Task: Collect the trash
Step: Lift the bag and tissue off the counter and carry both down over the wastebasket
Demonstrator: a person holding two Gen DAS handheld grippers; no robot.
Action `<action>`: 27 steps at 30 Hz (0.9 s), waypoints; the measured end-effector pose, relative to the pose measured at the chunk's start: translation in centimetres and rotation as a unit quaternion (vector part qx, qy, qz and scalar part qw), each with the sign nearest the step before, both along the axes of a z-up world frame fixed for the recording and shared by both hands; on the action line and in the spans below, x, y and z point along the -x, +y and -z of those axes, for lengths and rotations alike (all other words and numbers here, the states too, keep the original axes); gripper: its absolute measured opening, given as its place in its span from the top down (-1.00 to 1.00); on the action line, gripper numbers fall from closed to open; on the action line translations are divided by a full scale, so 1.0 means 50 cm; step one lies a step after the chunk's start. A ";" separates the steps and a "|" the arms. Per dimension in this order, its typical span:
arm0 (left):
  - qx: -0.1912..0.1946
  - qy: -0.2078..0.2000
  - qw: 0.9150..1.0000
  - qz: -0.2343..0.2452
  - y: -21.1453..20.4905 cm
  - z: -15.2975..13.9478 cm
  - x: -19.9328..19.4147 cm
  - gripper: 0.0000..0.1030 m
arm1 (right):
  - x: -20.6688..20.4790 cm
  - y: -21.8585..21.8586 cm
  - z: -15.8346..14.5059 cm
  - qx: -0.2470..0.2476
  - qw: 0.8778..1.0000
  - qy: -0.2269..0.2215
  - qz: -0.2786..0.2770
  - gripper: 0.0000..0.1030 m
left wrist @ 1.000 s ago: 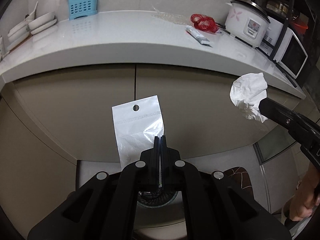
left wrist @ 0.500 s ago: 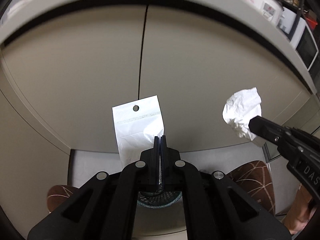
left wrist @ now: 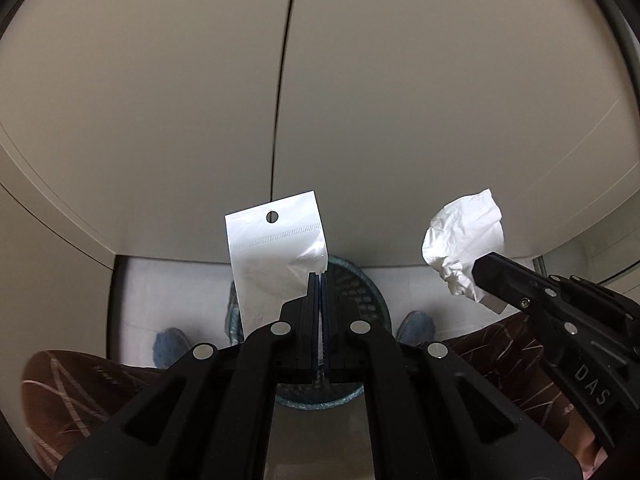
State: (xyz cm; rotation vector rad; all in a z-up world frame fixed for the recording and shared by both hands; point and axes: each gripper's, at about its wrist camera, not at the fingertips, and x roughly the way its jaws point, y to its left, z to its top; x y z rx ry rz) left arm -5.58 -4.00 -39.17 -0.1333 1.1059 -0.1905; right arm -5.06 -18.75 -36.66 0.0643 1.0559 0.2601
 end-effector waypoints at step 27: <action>0.029 0.112 0.993 0.015 -0.029 0.221 -0.018 0.72 | -0.042 -0.053 0.220 0.001 0.993 0.111 0.029 0.97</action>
